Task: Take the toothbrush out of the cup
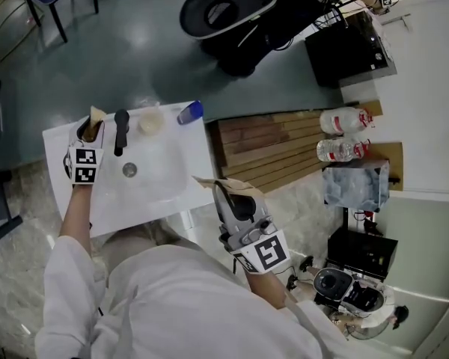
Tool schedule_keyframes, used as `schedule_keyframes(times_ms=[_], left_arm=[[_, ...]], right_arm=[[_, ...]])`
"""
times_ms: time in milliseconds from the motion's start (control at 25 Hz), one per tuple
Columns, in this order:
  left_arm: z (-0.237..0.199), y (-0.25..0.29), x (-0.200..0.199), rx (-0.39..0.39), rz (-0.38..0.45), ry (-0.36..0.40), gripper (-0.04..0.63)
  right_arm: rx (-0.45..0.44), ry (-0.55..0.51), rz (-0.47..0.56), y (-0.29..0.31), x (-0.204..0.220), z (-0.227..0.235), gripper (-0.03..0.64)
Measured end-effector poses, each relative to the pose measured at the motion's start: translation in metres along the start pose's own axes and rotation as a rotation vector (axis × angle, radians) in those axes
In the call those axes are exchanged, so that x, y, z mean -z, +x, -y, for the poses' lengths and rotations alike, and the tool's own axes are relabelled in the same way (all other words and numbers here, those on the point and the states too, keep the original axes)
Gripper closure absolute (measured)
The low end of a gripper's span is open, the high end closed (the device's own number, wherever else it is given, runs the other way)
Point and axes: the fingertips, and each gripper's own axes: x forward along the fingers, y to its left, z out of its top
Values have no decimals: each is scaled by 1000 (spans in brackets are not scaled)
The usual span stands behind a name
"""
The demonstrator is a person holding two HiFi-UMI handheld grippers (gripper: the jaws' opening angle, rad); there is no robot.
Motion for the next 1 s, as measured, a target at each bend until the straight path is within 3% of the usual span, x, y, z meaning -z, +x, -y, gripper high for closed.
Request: schedule_keyframes(times_ms=[360,1000], left_arm=[[-2,-6,-6,-10,3,22,557],[-6,-40,-38,-3,120,-36,568]], right_arm=[[-6,-1,-1,-2,-5,1,572],[-60,-8,18,13,-1,-5,574]])
